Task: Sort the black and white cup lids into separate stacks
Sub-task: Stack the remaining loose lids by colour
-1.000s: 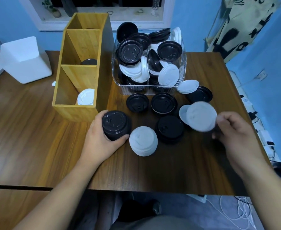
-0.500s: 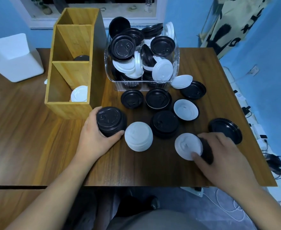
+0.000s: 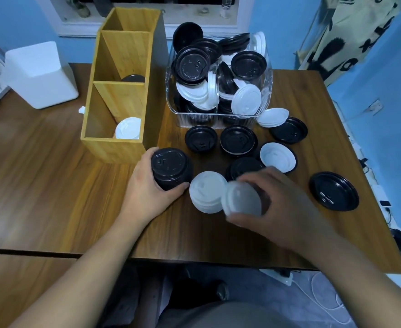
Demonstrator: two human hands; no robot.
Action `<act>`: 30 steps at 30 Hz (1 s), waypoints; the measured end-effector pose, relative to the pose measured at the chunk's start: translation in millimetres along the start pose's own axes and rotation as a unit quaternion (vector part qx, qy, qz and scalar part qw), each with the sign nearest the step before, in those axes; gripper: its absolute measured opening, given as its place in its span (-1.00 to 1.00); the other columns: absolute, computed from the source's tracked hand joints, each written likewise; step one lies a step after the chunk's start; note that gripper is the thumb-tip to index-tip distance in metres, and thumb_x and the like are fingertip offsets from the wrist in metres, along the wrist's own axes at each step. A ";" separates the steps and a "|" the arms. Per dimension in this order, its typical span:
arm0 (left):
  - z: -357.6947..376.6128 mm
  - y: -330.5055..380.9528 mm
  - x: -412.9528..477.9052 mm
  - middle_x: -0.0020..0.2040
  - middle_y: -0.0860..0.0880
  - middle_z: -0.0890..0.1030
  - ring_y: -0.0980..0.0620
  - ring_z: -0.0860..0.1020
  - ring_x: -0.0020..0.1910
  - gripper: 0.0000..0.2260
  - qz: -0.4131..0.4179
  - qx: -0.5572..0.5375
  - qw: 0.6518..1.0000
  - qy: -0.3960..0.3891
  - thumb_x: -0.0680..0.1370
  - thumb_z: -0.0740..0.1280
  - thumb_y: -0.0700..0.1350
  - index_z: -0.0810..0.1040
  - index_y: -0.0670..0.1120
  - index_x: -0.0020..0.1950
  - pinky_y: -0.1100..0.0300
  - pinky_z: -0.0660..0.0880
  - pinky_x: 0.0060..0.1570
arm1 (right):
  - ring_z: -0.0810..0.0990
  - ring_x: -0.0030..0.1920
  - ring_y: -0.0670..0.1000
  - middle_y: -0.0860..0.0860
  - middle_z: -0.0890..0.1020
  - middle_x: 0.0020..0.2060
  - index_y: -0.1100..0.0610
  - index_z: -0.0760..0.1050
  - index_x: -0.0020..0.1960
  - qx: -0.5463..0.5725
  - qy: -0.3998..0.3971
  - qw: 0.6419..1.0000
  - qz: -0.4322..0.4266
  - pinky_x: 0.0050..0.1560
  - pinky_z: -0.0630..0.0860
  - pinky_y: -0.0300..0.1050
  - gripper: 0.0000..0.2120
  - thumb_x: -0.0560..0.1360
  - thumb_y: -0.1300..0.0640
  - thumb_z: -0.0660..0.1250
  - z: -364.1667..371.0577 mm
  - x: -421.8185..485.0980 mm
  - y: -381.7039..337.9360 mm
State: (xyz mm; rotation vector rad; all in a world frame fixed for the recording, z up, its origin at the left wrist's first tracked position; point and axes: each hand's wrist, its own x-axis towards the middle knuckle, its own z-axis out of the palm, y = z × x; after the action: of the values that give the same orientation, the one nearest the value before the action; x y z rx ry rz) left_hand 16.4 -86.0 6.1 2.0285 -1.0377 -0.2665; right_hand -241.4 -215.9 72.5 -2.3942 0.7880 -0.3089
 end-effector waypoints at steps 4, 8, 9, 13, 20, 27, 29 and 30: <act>-1.0 1.1 -1.4 0.32 0.09 0.55 0.12 0.51 0.32 -0.08 0.002 -0.008 1.000 0.003 0.27 0.68 0.14 0.28 0.04 0.50 0.10 0.48 0.32 | 0.45 0.16 -0.08 -0.13 0.41 0.16 -0.11 0.44 0.36 -0.085 0.001 0.996 -0.036 0.11 0.43 -0.14 -0.28 0.33 -0.46 0.37 25.5 43.6 -37.5; -1.9 2.1 -1.6 0.31 0.10 0.55 0.15 0.52 0.31 -0.07 0.001 -0.013 1.000 0.005 0.27 0.68 0.13 0.28 0.03 0.51 0.13 0.50 0.30 | 0.37 0.27 -0.01 -0.07 0.41 0.25 -0.06 0.37 0.46 -0.165 -0.070 0.983 -0.030 0.21 0.43 -0.08 -0.29 0.45 -0.42 0.33 37.7 62.8 -43.4; -2.0 1.8 -1.3 0.32 0.10 0.55 0.15 0.52 0.31 -0.06 -0.001 -0.012 1.000 0.006 0.26 0.68 0.13 0.28 0.03 0.52 0.13 0.50 0.31 | 0.36 0.28 0.01 -0.07 0.42 0.28 -0.06 0.36 0.47 -0.178 -0.083 0.980 -0.029 0.24 0.44 -0.05 -0.28 0.46 -0.43 0.30 39.3 64.1 -41.9; -2.3 0.9 -0.8 0.31 0.13 0.54 0.14 0.50 0.32 -0.06 -0.003 -0.011 1.000 0.003 0.27 0.68 0.14 0.26 0.04 0.52 0.09 0.49 0.33 | 0.44 0.28 0.07 0.01 0.51 0.33 0.04 0.34 0.50 -0.243 -0.050 0.967 -0.053 0.27 0.44 0.04 -0.28 0.54 -0.41 0.12 55.6 53.9 -34.7; -3.0 0.8 1.0 0.28 0.16 0.53 0.13 0.50 0.31 -0.12 0.010 0.001 1.000 0.004 0.28 0.67 0.15 0.30 0.06 0.48 0.02 0.50 0.31 | 0.38 0.46 0.30 0.33 0.40 0.42 0.21 0.23 0.57 -0.332 -0.002 0.933 -0.135 0.54 0.17 0.27 -0.21 0.54 -0.28 0.30 81.3 36.7 -17.1; -2.9 0.1 0.5 0.31 0.11 0.53 0.09 0.49 0.34 -0.10 0.007 0.006 1.000 0.003 0.28 0.66 0.16 0.30 0.02 0.50 -0.03 0.49 0.33 | 0.46 0.37 0.19 0.22 0.47 0.33 0.15 0.31 0.51 -0.267 0.044 0.939 -0.212 0.56 0.20 0.17 -0.27 0.52 -0.27 0.37 80.4 41.4 3.6; -3.0 0.4 0.7 0.31 0.11 0.53 0.09 0.49 0.34 -0.10 0.005 0.006 1.000 0.003 0.28 0.66 0.16 0.30 0.02 0.50 -0.03 0.49 0.33 | 0.47 0.37 0.19 0.21 0.47 0.34 0.15 0.33 0.49 -0.256 0.059 0.941 -0.214 0.56 0.20 0.18 -0.29 0.52 -0.26 0.38 82.7 40.6 7.2; -2.9 0.8 0.8 0.30 0.12 0.53 0.10 0.49 0.33 -0.10 0.007 0.007 1.000 0.003 0.28 0.66 0.16 0.30 0.02 0.49 -0.02 0.49 0.32 | 0.46 0.39 0.19 0.21 0.47 0.35 0.15 0.33 0.50 -0.257 0.058 0.941 -0.213 0.56 0.20 0.19 -0.28 0.52 -0.27 0.38 83.1 40.2 7.6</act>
State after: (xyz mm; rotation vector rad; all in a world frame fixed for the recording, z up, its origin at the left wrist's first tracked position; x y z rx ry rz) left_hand 17.9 -85.2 8.7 2.0322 -1.0511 -0.2465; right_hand -181.0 -206.4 3.0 -3.0671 0.4211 -0.4659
